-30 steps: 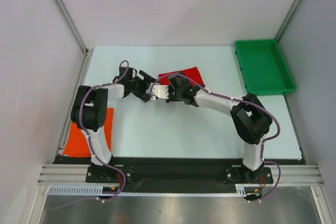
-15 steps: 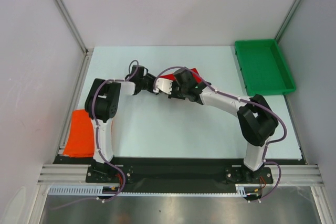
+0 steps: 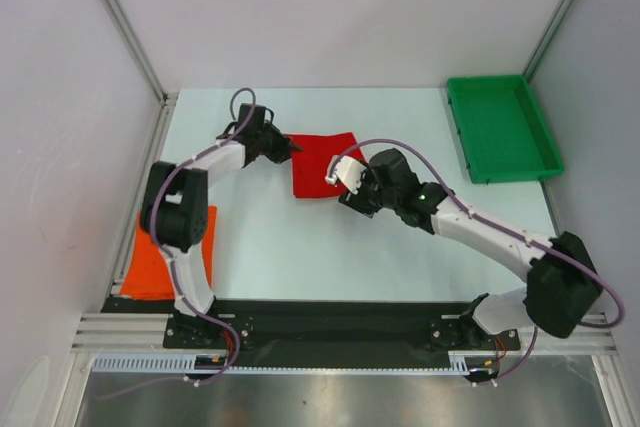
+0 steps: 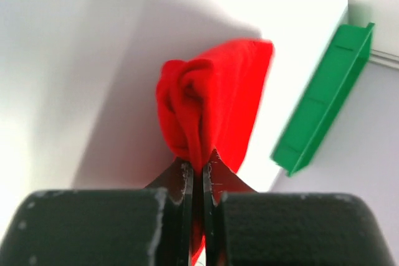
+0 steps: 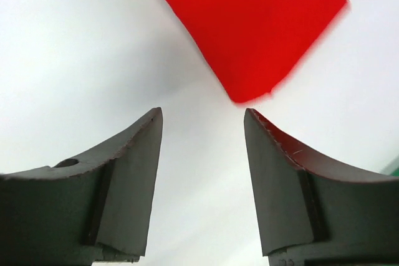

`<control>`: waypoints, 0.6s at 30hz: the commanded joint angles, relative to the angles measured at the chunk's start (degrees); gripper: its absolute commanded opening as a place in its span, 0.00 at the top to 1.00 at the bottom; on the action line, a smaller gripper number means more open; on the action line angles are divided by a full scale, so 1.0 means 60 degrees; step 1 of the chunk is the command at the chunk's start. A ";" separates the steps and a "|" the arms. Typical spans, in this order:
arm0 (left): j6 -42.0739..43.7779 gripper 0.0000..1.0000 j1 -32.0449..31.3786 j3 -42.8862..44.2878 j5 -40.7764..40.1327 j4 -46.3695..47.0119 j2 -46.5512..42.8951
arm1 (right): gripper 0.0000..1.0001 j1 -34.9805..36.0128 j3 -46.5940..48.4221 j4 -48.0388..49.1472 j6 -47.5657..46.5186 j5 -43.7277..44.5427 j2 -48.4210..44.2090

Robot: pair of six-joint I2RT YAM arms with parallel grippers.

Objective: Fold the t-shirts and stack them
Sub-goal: Neatly place the folded tshirt to the corner

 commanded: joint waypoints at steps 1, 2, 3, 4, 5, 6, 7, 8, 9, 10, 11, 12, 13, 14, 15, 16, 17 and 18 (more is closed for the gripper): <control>0.1699 1.00 0.0099 -0.0466 -0.2045 -0.1601 -0.2474 | 0.40 -0.0016 -0.0516 0.0024 0.0795 0.0207 -0.1114; 0.1846 1.00 0.0128 -0.0526 -0.2340 -0.1806 -0.2783 | 0.40 -0.0016 -0.0635 -0.0005 0.0824 0.0207 -0.1334; 0.1993 1.00 0.0143 -0.0541 -0.2633 -0.2388 -0.3061 | 0.39 -0.0016 -0.0723 -0.0049 0.0912 0.0251 -0.1510; 0.2255 1.00 0.0158 -0.0527 -0.3173 -0.2728 -0.3615 | 0.39 -0.0016 -0.0898 -0.0137 0.0927 0.0251 -0.1816; 0.2374 1.00 0.0158 -0.0512 -0.3671 -0.3021 -0.3867 | 0.39 -0.0030 -0.0957 -0.0181 0.0971 0.0251 -0.1950; 0.2491 1.00 0.0201 -0.0512 -0.3952 -0.3619 -0.4131 | 0.39 -0.0016 -0.1002 -0.0225 0.1029 0.0251 -0.2067; 0.2579 1.00 0.0245 -0.0483 -0.4520 -0.3915 -0.4539 | 0.39 -0.0016 -0.1031 -0.0341 0.1059 0.0222 -0.2286; 0.2754 1.00 0.0347 -0.0439 -0.4772 -0.4179 -0.4747 | 0.39 -0.0016 -0.1046 -0.0400 0.1088 0.0193 -0.2375; 0.2857 1.00 0.0406 -0.0424 -0.5007 -0.4645 -0.4908 | 0.39 -0.0001 -0.1060 -0.0430 0.1117 0.0193 -0.2463; 0.3032 1.00 0.0566 -0.0395 -0.5198 -0.4867 -0.5040 | 0.39 -0.0001 -0.1075 -0.0488 0.1161 0.0149 -0.2536; 0.3150 1.00 0.0640 -0.0337 -0.5533 -0.5044 -0.5303 | 0.39 -0.0001 -0.1075 -0.0489 0.1162 0.0134 -0.2624; 0.3253 1.00 0.0714 -0.0278 -0.5653 -0.5365 -0.5378 | 0.39 -0.0001 -0.1075 -0.0518 0.1176 0.0119 -0.2669; 0.3399 1.00 0.0903 -0.0234 -0.5755 -0.5527 -0.5451 | 0.39 -0.0001 -0.1061 -0.0547 0.1162 0.0076 -0.2683; 0.3444 1.00 0.0992 -0.0074 -0.5945 -0.5877 -0.5539 | 0.38 -0.0001 -0.1032 -0.0562 0.1147 0.0046 -0.2684; 0.3502 1.00 0.1080 -0.0015 -0.6005 -0.6025 -0.5569 | 0.38 -0.0001 -0.1017 -0.0548 0.1132 0.0017 -0.2669; 0.3619 1.00 0.1269 0.0116 -0.6063 -0.6157 -0.5612 | 0.38 0.0013 -0.0988 -0.0548 0.1089 -0.0056 -0.2640; 0.3678 0.99 0.1358 0.0176 -0.6195 -0.6405 -0.5729 | 0.38 0.0014 -0.0973 -0.0533 0.1074 -0.0086 -0.2625; 0.3737 1.00 0.1446 0.0234 -0.6268 -0.6524 -0.5774 | 0.38 0.0028 -0.0929 -0.0533 0.1059 -0.0100 -0.2611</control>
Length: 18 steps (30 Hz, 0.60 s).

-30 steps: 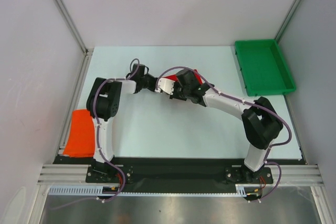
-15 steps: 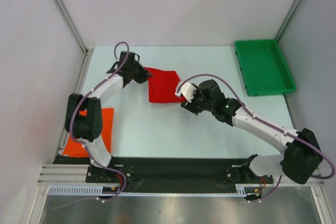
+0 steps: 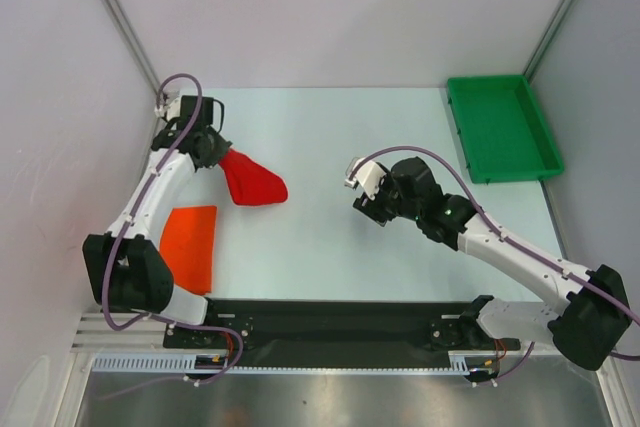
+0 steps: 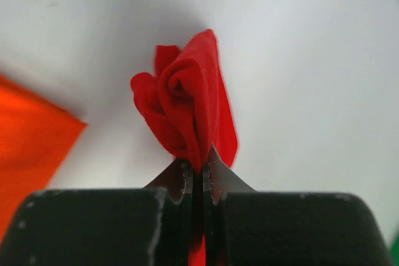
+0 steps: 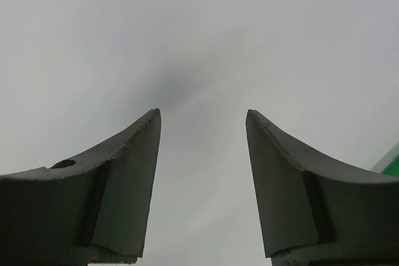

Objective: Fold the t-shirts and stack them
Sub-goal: Neatly place the folded tshirt to the corner

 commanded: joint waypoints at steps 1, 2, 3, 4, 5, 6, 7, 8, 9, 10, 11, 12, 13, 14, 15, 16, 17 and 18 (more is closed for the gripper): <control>0.0728 1.00 0.0480 0.0704 -0.0881 -0.0991 -0.0554 | 0.39 0.0068 0.0149 0.0014 0.0050 -0.0170 -0.0122; 0.0816 1.00 0.0569 0.0734 -0.0969 -0.1108 -0.0670 | 0.39 0.0083 0.0208 -0.0001 0.0035 -0.0170 -0.0064; 0.0947 1.00 0.0686 0.0764 -0.0970 -0.1124 -0.0715 | 0.39 0.0141 0.0281 -0.0030 0.0035 -0.0155 -0.0064; 0.1253 1.00 0.0890 0.0836 -0.0970 -0.1139 -0.0773 | 0.39 0.0185 0.0310 -0.0060 0.0006 -0.0141 -0.0049; 0.1387 1.00 0.0980 0.0910 -0.1013 -0.1298 -0.0788 | 0.39 0.0215 0.0325 -0.0060 -0.0009 -0.0126 -0.0034; 0.1475 1.00 0.1082 0.0997 -0.1115 -0.1401 -0.0788 | 0.38 0.0273 0.0325 -0.0060 -0.0009 -0.0111 -0.0063; 0.1679 1.00 0.1199 0.1158 -0.1145 -0.1504 -0.0774 | 0.38 0.0274 0.0311 -0.0060 -0.0023 -0.0082 -0.0064; 0.1768 0.99 0.1200 0.1217 -0.1160 -0.1693 -0.0803 | 0.39 0.0303 0.0311 -0.0060 -0.0023 -0.0096 -0.0064; 0.1842 1.00 0.1490 0.1247 -0.1146 -0.1753 -0.0803 | 0.38 0.0303 0.0282 -0.0074 -0.0023 -0.0082 -0.0035; 0.2016 1.00 0.1696 0.1233 -0.1073 -0.1768 -0.0861 | 0.39 0.0346 0.0252 -0.0089 -0.0009 -0.0067 -0.0034; 0.2091 1.00 0.1771 0.1204 -0.1043 -0.1769 -0.0876 | 0.39 0.0361 0.0267 -0.0075 -0.0009 -0.0082 -0.0034; 0.2178 1.00 0.1844 0.1189 -0.0985 -0.1769 -0.0920 | 0.38 0.0376 0.0252 -0.0075 0.0006 -0.0067 -0.0020; 0.2353 1.00 0.1990 0.1189 -0.0912 -0.1769 -0.0920 | 0.39 0.0420 0.0252 -0.0060 0.0035 -0.0067 -0.0020; 0.2413 1.00 0.2049 0.1218 -0.0897 -0.1798 -0.0935 | 0.39 0.0420 0.0238 -0.0031 0.0050 -0.0067 -0.0020; 0.2501 1.00 0.2108 0.1233 -0.0911 -0.1812 -0.0935 | 0.39 0.0420 0.0238 -0.0016 0.0079 -0.0053 -0.0020; 0.2632 1.00 0.2210 0.1291 -0.0955 -0.1827 -0.0978 | 0.38 0.0449 0.0238 -0.0016 0.0094 -0.0053 0.0009; 0.2720 1.00 0.2240 0.1349 -0.0984 -0.1842 -0.0993 | 0.39 0.0464 0.0223 -0.0016 0.0094 -0.0067 0.0010; 0.2794 1.00 0.2298 0.1408 -0.0984 -0.1842 -0.1023 | 0.39 0.0478 0.0237 -0.0016 0.0108 -0.0053 0.0024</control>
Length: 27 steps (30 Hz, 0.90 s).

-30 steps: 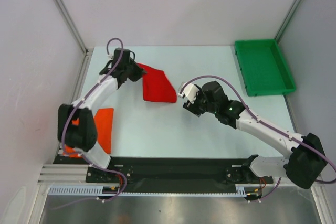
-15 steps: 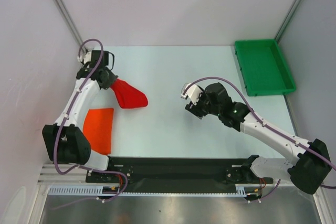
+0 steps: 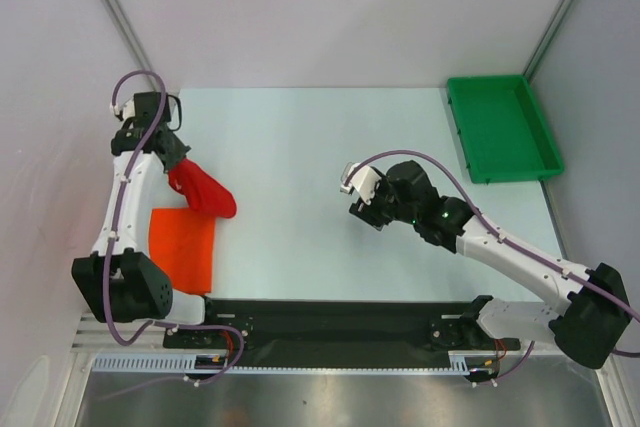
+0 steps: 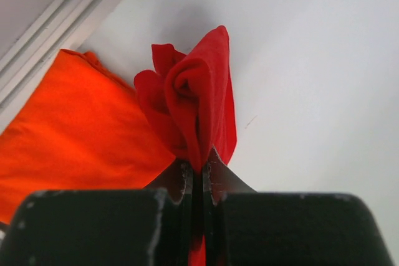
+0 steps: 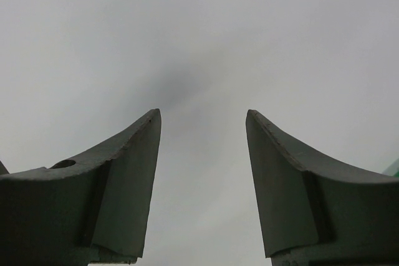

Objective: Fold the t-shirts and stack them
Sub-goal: Neatly place the folded tshirt to the corner

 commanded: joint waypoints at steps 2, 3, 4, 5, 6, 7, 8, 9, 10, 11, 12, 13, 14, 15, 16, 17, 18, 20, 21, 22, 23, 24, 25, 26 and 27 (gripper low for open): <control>0.0868 1.00 0.0270 0.0870 -0.0249 0.0009 -0.0465 | 0.39 0.0136 0.0234 0.0039 0.0163 -0.0002 0.0032; 0.1014 1.00 0.0314 0.0987 -0.0249 -0.0020 -0.0480 | 0.39 0.0165 0.0205 0.0039 0.0178 -0.0016 0.0032; 0.1102 1.00 0.0387 0.1191 -0.0220 -0.0006 -0.0437 | 0.39 0.0166 0.0205 0.0039 0.0222 -0.0031 0.0046; 0.1176 1.00 0.0402 0.1309 0.0012 0.0037 -0.0422 | 0.39 0.0195 0.0205 0.0039 0.0251 -0.0031 0.0061; 0.1321 1.00 0.0402 0.1426 0.0145 0.0067 -0.0306 | 0.39 0.0239 0.0190 0.0068 0.0280 -0.0045 0.0046; 0.1323 1.00 0.0417 0.1703 0.0263 0.0038 -0.0217 | 0.39 0.0239 0.0190 0.0068 0.0295 -0.0045 0.0104; 0.1294 1.00 0.0431 0.1807 0.0380 -0.0078 -0.0173 | 0.39 0.0268 0.0175 0.0083 0.0310 -0.0060 0.0090; 0.1163 1.00 0.0417 0.1895 0.0497 -0.0108 -0.0144 | 0.39 0.0283 0.0175 0.0097 0.0324 -0.0060 0.0134; 0.1089 1.00 0.0402 0.1998 0.0484 -0.0152 -0.0187 | 0.39 0.0297 0.0161 0.0112 0.0339 -0.0060 0.0149; 0.1016 1.00 0.0417 0.1999 0.0483 -0.0182 -0.0231 | 0.39 0.0312 0.0146 0.0112 0.0354 -0.0046 0.0163; 0.0972 1.00 0.0402 0.2028 0.0440 -0.0182 -0.0260 | 0.39 0.0327 0.0146 0.0112 0.0368 -0.0016 0.0193; 0.0986 1.00 0.0402 0.2086 0.0396 -0.0182 -0.0304 | 0.39 0.0327 0.0161 0.0112 0.0383 -0.0016 0.0193; 0.1000 1.00 0.0417 0.2101 0.0381 -0.0196 -0.0304 | 0.39 0.0327 0.0161 0.0112 0.0383 -0.0016 0.0207; 0.1030 1.00 0.0417 0.2116 0.0366 -0.0196 -0.0304 | 0.39 0.0341 0.0146 0.0126 0.0398 -0.0016 0.0178; 0.1044 0.99 0.0460 0.2130 0.0366 -0.0211 -0.0261 | 0.39 0.0341 0.0146 0.0127 0.0412 -0.0016 0.0178; 0.1044 1.00 0.0490 0.2130 0.0410 -0.0211 -0.0231 | 0.39 0.0341 0.0146 0.0112 0.0412 -0.0016 0.0178; 0.0986 1.00 0.0476 0.2145 0.0468 -0.0197 -0.0217 | 0.39 0.0356 0.0117 0.0097 0.0412 0.0013 0.0178; 0.0928 1.00 0.0505 0.2189 0.0615 -0.0197 -0.0187 | 0.39 0.0356 0.0117 0.0097 0.0427 0.0013 0.0164; 0.0855 1.00 0.0505 0.2204 0.0659 -0.0196 -0.0158 | 0.39 0.0356 0.0102 0.0097 0.0442 -0.0001 0.0178; 0.0825 1.00 0.0505 0.2247 0.0732 -0.0196 -0.0129 | 0.39 0.0356 0.0088 0.0097 0.0442 -0.0016 0.0164; 0.0796 1.00 0.0505 0.2277 0.0863 -0.0196 -0.0071 | 0.39 0.0371 0.0073 0.0097 0.0456 -0.0016 0.0149; 0.0781 0.99 0.0490 0.2306 0.0937 -0.0182 -0.0041 | 0.39 0.0356 0.0015 0.0126 0.0471 -0.0002 0.0149; 0.0723 1.00 0.0505 0.2350 0.1025 -0.0196 -0.0012 | 0.39 0.0356 0.0000 0.0141 0.0471 -0.0016 0.0163; 0.0679 1.00 0.0490 0.2365 0.1156 -0.0196 0.0047 | 0.39 0.0356 -0.0015 0.0156 0.0486 -0.0016 0.0164; 0.0577 1.00 0.0490 0.2365 0.1201 -0.0182 0.0062 | 0.39 0.0371 -0.0044 0.0156 0.0515 -0.0016 0.0149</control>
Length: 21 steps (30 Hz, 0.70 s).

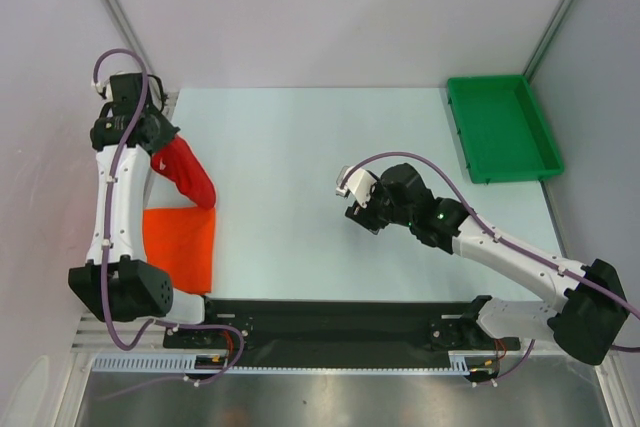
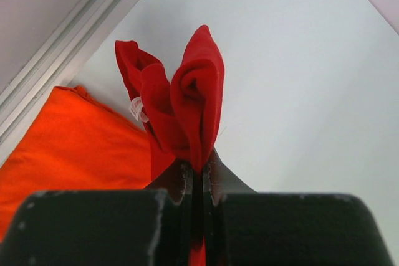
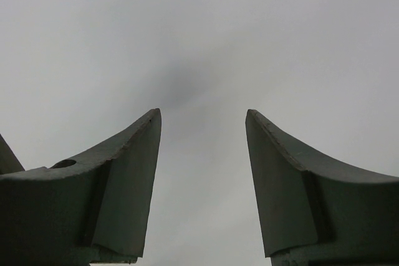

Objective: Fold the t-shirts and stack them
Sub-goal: Neatly place the folded tshirt to the corner

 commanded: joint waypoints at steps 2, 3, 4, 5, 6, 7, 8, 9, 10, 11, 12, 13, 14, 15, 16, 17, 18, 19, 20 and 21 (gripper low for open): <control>-0.0247 1.00 0.0082 0.0482 0.0385 0.0299 0.0022 | 0.39 0.0087 -0.0070 0.0189 0.0213 -0.0034 -0.0044; -0.0320 1.00 0.0082 0.0438 0.0385 0.0314 0.0036 | 0.39 0.0087 -0.0085 0.0203 0.0242 -0.0020 -0.0059; -0.0336 1.00 0.0068 0.0278 0.0414 0.0401 0.0037 | 0.39 0.0101 -0.0099 0.0203 0.0242 -0.0020 -0.0088; -0.0336 1.00 0.0068 0.0175 0.0444 0.0474 0.0037 | 0.39 0.0087 -0.0114 0.0203 0.0242 0.0009 -0.0117; -0.0365 1.00 0.0111 0.0072 0.0444 0.0518 0.0037 | 0.39 0.0101 -0.0129 0.0203 0.0242 0.0010 -0.0132; -0.0394 1.00 0.0140 -0.0161 0.0502 0.0577 0.0037 | 0.39 0.0101 -0.0158 0.0189 0.0228 0.0024 -0.0132; -0.0423 1.00 0.0213 -0.0294 0.0546 0.0606 0.0037 | 0.39 0.0087 -0.0158 0.0174 0.0227 0.0024 -0.0132; -0.0453 1.00 0.0272 -0.0411 0.0575 0.0650 -0.0007 | 0.39 0.0101 -0.0158 0.0160 0.0198 0.0039 -0.0190; -0.0438 1.00 0.0432 -0.0644 0.0576 0.0738 -0.0094 | 0.39 0.0101 -0.0172 0.0131 0.0198 0.0053 -0.0191; -0.0409 1.00 0.0521 -0.0763 0.0576 0.0796 -0.0139 | 0.39 0.0101 -0.0216 0.0116 0.0213 0.0053 -0.0205; -0.0380 1.00 0.0696 -0.0865 0.0619 0.0797 -0.0183 | 0.39 0.0087 -0.0246 0.0116 0.0198 0.0053 -0.0249; -0.0380 1.00 0.0784 -0.1011 0.0634 0.0812 -0.0256 | 0.39 0.0101 -0.0260 0.0116 0.0213 0.0039 -0.0249; -0.0365 1.00 0.0843 -0.1100 0.0620 0.0797 -0.0300 | 0.39 0.0087 -0.0290 0.0101 0.0213 0.0039 -0.0264; -0.0365 1.00 0.1003 -0.1188 0.0620 0.0826 -0.0315 | 0.39 0.0087 -0.0304 0.0101 0.0198 0.0010 -0.0278; -0.0350 1.00 0.1049 -0.1363 0.0663 0.0855 -0.0373 | 0.39 0.0101 -0.0319 0.0101 0.0198 -0.0019 -0.0264; -0.0321 1.00 0.1121 -0.1437 0.0664 0.0856 -0.0403 | 0.39 0.0087 -0.0319 0.0115 0.0184 -0.0049 -0.0249; -0.0278 1.00 0.1238 -0.1496 0.0649 0.0856 -0.0446 | 0.39 0.0101 -0.0305 0.0116 0.0184 -0.0049 -0.0249; -0.0263 1.00 0.1297 -0.1627 0.0620 0.0856 -0.0490 | 0.39 0.0087 -0.0290 0.0116 0.0155 -0.0078 -0.0235; -0.0219 1.00 0.1327 -0.1701 0.0576 0.0870 -0.0607 | 0.39 0.0101 -0.0275 0.0116 0.0154 -0.0078 -0.0191; -0.0175 1.00 0.1414 -0.1774 0.0532 0.0856 -0.0680 | 0.39 0.0101 -0.0261 0.0130 0.0140 -0.0107 -0.0176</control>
